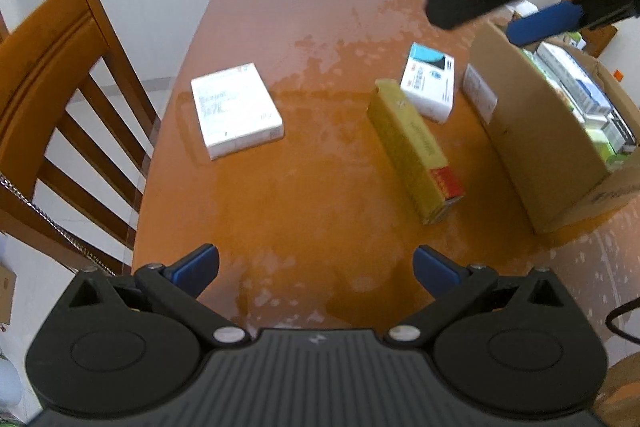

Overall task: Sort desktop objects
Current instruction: 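Raise the open right gripper and swing it back over the table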

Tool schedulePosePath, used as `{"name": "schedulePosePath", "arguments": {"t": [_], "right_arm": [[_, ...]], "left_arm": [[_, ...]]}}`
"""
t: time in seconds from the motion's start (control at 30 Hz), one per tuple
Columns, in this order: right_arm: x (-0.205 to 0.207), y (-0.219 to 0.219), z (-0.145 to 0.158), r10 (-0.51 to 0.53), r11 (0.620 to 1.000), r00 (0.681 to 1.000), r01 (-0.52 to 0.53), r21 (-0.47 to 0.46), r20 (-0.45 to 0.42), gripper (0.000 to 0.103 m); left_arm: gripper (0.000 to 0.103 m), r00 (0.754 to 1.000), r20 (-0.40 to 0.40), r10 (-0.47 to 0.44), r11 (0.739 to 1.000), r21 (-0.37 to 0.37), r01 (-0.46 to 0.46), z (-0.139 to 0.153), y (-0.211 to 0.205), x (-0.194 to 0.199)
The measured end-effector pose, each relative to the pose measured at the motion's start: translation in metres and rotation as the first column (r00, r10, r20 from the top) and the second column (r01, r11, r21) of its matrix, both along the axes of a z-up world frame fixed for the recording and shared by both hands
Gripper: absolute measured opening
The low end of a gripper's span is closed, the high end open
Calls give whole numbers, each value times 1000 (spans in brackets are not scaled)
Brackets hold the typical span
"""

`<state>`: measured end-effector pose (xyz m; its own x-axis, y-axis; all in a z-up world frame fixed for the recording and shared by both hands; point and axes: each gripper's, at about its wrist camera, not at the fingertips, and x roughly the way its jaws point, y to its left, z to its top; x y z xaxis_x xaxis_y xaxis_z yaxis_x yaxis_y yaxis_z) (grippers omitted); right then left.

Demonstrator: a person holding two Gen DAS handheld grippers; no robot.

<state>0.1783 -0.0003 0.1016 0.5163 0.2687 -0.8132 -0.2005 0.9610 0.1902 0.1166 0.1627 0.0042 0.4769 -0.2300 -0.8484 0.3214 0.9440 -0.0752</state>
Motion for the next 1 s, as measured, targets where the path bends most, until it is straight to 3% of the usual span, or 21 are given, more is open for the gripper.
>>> {"name": "schedulePosePath", "arguments": {"t": [0.13, 0.57, 0.77, 1.0], "right_arm": [[-4, 20, -8, 24, 1000, 1000, -24, 18, -16, 94], [12, 32, -29, 17, 1000, 996, -17, -2, -85, 94], [39, 34, -28, 9, 999, 997, -12, -39, -78, 94], [84, 67, -41, 87, 995, 992, -91, -35, -94, 94]], "left_arm": [[103, 999, -31, -39, 999, 33, 40, -7, 2, 1], [103, 994, -24, -104, 994, -21, 104, -10, -3, 4], [103, 995, -8, -95, 994, -52, 95, -11, 4, 5], [103, 994, 47, -100, 990, -92, 104, -7, 17, 3]]}}
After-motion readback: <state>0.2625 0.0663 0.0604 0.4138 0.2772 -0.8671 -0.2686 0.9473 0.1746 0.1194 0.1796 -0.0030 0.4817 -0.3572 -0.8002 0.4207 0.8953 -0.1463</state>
